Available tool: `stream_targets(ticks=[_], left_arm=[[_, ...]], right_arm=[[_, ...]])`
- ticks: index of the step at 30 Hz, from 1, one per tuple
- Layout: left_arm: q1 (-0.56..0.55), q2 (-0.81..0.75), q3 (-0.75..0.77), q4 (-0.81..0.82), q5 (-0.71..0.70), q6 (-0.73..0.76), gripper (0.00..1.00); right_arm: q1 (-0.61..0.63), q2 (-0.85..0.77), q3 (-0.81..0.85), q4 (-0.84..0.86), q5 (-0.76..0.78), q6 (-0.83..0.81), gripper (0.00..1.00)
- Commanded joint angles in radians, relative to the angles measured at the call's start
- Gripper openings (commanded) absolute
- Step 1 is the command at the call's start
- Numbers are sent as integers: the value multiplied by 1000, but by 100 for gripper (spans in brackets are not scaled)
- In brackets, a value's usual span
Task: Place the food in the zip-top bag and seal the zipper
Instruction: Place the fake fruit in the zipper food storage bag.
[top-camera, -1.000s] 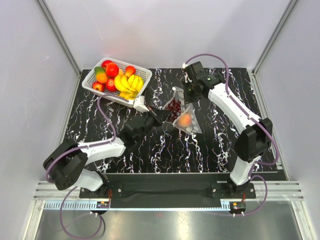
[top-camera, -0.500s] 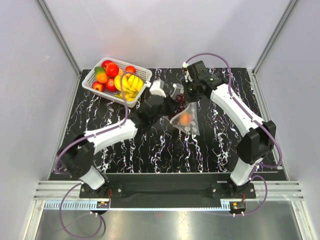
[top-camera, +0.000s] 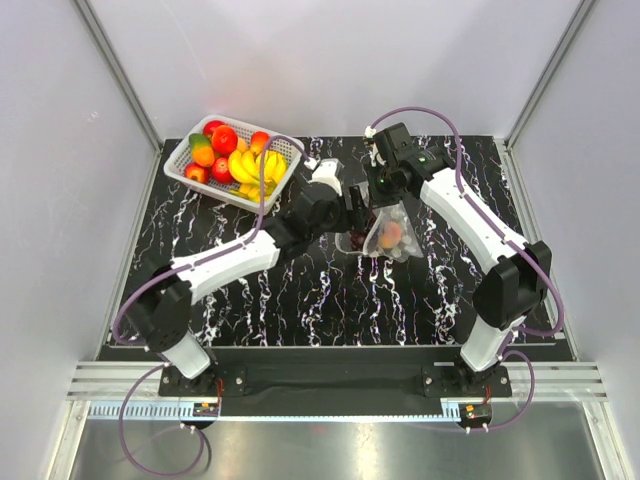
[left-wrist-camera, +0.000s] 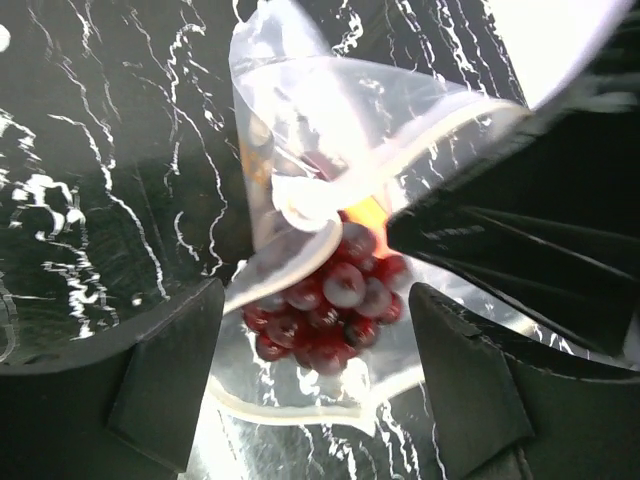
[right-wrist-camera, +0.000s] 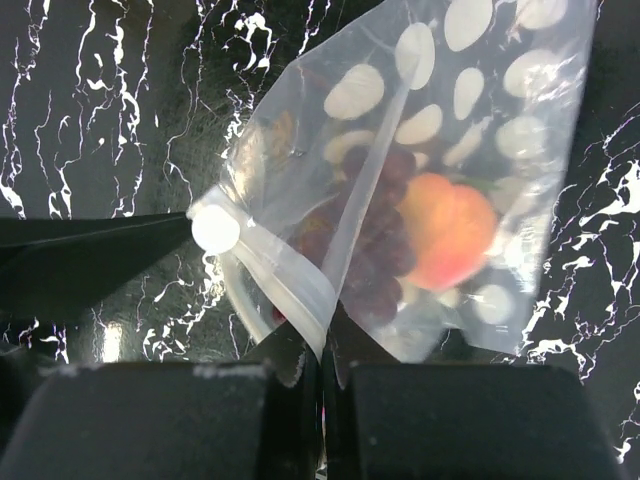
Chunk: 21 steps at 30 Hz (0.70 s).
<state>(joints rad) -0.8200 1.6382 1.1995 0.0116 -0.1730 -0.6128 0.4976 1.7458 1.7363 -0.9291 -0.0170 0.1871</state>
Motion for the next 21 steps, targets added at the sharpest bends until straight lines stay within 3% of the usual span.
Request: stream_targets(ticks=[1,6,11,15,21], left_arm=[[-4,-116,0,10,-8,54,82],[-1,-224,-32,-76,-16,125,93],[56,-275,-78,-180,24,171,91],[139,-249,-109,-222,121,183,89],[171,-117,-84,-220,262,191,87]], right_arm=[[10,-55,9,19,8,-3,0],[9,-54,14,18,0,-2,0],[9,-52,22,18,-6,2,0],[10,-49,32,12,-8,6,0],[9,-43,39,12,-15,11,0]])
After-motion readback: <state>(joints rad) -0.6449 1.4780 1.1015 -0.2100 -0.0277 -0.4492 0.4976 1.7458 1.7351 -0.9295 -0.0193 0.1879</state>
